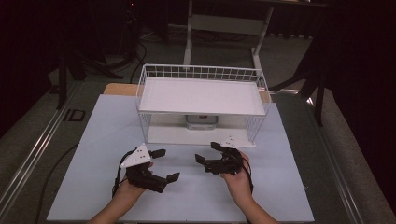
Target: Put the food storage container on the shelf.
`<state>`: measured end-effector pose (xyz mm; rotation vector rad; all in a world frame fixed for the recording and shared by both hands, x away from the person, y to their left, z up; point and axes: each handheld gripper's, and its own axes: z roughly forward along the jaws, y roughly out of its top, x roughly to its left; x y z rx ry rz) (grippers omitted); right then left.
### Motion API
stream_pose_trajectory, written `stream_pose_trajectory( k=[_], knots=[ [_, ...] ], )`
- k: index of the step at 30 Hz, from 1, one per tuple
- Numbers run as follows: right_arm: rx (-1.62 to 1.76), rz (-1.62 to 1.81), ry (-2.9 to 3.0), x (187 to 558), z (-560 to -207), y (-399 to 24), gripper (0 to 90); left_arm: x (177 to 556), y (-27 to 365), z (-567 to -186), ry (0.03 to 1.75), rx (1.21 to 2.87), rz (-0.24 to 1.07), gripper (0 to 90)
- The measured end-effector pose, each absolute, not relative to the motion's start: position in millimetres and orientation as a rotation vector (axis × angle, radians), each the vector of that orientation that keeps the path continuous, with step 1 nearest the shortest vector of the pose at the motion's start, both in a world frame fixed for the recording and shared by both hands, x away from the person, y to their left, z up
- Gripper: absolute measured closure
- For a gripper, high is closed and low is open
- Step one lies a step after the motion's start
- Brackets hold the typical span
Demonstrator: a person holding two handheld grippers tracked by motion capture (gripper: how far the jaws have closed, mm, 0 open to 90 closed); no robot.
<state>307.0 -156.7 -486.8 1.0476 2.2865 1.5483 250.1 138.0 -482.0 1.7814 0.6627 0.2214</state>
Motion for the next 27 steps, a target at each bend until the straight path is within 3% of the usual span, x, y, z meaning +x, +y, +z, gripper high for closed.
stream_pose_trajectory(
  k=[27],
  knots=[
    [0.981, 1.557, 2.263, 250, -474, -231, 16.5, 219, 170, -488, 0.653, 1.810, 0.206, 2.6]
  ],
)
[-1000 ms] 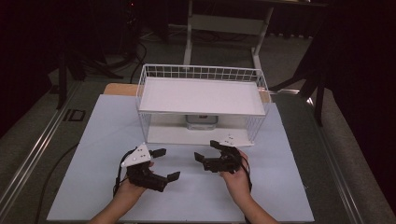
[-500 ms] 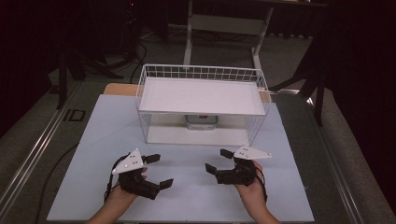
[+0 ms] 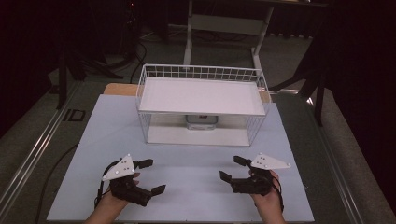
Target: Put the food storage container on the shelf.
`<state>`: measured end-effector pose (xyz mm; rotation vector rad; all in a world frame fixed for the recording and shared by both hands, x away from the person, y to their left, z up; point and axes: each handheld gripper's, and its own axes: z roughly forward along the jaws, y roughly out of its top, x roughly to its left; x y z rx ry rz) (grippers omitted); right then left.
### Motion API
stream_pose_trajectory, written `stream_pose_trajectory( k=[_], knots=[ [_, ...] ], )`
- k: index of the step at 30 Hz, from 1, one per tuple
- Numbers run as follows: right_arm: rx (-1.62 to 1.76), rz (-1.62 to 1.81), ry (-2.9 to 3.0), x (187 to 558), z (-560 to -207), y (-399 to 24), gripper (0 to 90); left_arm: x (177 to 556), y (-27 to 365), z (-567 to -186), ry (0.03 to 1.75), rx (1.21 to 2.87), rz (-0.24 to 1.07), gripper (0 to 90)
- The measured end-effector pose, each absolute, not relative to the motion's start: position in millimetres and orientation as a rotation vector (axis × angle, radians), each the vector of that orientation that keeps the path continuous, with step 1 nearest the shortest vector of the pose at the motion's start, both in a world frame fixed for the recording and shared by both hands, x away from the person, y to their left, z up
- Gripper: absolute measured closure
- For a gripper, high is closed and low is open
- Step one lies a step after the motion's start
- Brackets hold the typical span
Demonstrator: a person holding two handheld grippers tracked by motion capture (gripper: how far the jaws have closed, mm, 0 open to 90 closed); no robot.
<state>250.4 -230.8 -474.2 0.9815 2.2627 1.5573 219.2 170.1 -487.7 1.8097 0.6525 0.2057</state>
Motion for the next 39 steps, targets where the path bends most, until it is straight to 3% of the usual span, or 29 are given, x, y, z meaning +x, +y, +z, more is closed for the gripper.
stream_pose_trajectory(
  k=[17, 39],
  knots=[
    [0.910, 1.496, 2.322, 232, -496, -254, 15.8, 207, 170, -501, 0.632, 1.827, 0.197, 2.6],
    [0.872, 1.478, 2.329, 249, -516, -259, 15.0, 213, 170, -515, 0.629, 1.818, 0.237, 2.6]
  ],
)
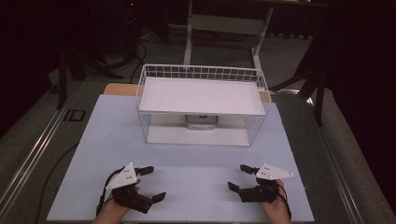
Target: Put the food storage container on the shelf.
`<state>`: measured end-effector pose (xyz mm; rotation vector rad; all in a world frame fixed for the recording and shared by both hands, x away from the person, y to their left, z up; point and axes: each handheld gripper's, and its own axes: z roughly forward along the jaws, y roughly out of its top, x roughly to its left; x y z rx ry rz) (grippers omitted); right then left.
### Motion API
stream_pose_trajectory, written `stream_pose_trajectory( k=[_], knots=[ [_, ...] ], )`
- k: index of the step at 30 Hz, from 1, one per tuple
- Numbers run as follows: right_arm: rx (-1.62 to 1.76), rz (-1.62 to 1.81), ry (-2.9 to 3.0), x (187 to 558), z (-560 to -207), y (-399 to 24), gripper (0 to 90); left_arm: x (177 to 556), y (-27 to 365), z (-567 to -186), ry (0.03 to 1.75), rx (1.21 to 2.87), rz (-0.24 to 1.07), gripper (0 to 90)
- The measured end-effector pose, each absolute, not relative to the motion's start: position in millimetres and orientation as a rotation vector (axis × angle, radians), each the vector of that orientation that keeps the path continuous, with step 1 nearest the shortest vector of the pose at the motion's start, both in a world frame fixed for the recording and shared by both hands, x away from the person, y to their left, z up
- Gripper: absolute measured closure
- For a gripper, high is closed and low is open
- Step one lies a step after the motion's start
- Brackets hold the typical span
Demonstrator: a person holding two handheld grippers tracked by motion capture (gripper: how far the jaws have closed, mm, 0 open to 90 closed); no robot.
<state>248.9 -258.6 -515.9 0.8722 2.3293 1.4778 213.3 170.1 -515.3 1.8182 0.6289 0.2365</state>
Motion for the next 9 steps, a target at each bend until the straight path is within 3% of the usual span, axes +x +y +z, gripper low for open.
stream_pose_trajectory(
  k=[9],
  knots=[
    [0.858, 1.493, 2.317, 248.5, -514.9, -259.1, 14.7, 213.0, 172.3, -514.4, 0.630, 1.815, 0.265, 2.6]
  ],
)
